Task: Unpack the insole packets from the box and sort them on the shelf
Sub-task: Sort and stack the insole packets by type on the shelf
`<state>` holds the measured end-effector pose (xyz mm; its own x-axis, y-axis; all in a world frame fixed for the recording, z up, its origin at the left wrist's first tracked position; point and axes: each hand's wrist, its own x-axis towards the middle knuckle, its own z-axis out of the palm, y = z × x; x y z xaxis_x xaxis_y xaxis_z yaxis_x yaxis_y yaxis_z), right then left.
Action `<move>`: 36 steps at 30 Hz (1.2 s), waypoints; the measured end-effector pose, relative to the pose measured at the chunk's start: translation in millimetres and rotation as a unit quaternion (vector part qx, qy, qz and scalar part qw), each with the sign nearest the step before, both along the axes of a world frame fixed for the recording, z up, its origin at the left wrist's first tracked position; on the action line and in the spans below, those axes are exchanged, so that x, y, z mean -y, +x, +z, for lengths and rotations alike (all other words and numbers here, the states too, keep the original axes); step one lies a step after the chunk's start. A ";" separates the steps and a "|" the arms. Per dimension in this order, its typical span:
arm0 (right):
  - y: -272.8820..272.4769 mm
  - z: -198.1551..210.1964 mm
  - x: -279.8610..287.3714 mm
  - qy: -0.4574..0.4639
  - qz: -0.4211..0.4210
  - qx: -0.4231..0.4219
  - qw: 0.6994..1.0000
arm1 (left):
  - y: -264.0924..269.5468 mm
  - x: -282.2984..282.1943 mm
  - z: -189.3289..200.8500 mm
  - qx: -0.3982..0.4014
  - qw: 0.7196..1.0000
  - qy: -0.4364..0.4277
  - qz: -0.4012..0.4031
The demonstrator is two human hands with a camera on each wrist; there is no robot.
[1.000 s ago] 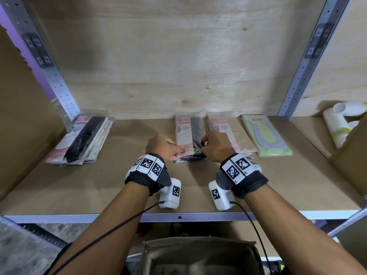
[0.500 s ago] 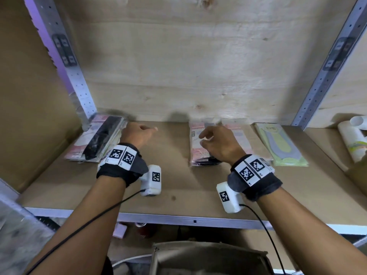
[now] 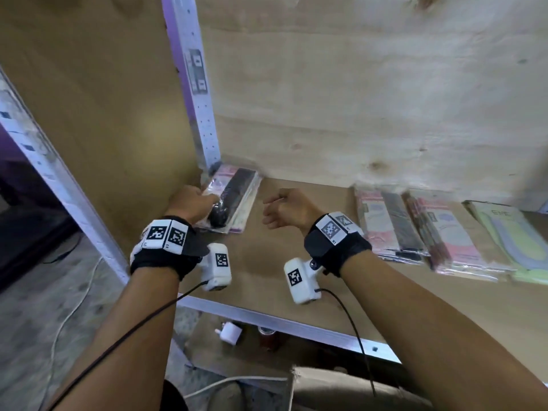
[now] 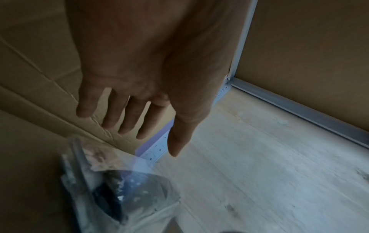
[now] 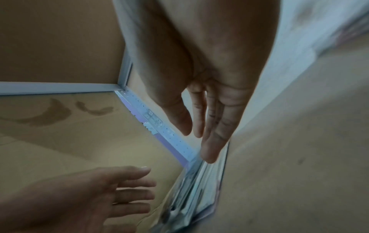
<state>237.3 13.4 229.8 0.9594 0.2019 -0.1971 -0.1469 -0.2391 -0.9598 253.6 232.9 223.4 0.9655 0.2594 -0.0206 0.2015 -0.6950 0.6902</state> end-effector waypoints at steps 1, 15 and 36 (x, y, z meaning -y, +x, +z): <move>3.3 -0.9 -15.2 0.014 0.002 -0.010 1.000 | -1.7 -5.6 -0.5 -0.010 1.000 -0.001 -0.013; 11.3 -21.7 -50.6 0.021 -0.041 -0.034 0.998 | -6.4 -11.5 -14.5 -0.006 0.998 -0.040 -0.041; -60.7 18.3 129.9 -0.005 0.023 -0.017 1.000 | -3.8 51.8 -8.7 0.073 0.937 -0.342 0.002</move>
